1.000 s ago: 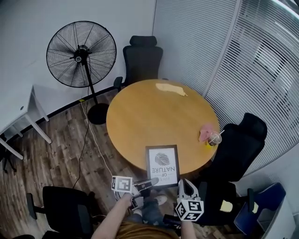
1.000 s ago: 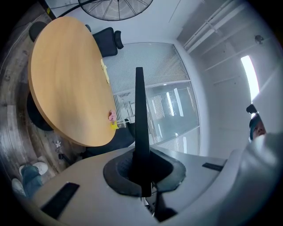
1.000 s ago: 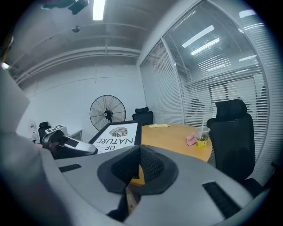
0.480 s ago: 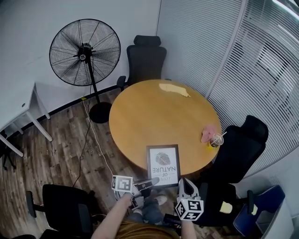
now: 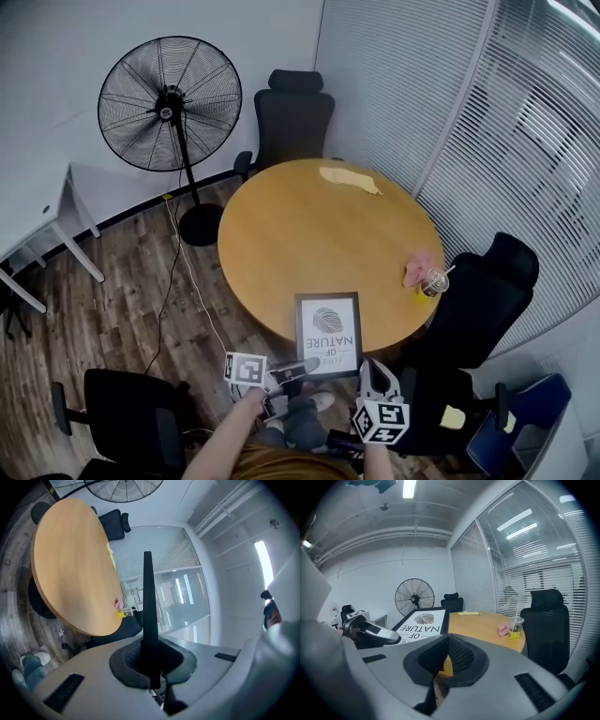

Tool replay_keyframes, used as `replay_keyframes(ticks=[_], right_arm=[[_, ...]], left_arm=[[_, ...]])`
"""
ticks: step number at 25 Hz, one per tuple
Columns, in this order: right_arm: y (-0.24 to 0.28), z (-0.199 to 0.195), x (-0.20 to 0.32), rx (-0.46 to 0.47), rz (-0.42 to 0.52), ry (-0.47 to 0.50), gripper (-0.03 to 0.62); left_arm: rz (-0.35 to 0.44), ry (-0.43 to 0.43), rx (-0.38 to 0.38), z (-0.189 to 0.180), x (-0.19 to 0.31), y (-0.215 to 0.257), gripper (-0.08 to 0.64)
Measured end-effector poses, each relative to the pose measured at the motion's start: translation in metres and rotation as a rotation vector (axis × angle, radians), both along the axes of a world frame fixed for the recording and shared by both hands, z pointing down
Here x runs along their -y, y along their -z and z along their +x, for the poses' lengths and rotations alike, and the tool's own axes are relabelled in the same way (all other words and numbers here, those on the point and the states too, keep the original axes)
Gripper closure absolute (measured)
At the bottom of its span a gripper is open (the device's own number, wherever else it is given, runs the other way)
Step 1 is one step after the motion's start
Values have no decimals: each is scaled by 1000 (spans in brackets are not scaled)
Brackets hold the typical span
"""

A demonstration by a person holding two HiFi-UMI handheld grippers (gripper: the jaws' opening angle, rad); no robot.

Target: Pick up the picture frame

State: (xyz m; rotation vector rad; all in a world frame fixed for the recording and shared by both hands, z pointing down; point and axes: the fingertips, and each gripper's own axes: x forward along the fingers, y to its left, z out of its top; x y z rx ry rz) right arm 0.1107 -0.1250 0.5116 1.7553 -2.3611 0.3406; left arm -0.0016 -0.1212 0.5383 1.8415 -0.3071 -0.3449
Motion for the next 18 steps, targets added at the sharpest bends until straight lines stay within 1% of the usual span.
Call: replay_keyframes(ticks=[7,18], right_arm=[[-4,-5,-1,4,-8,12,580],[-1,-1,3,9,4,12,580]], left_arm=[[-12,5,1,-5,-2,-4,523],[6,9,-4,-6,3,2,523]])
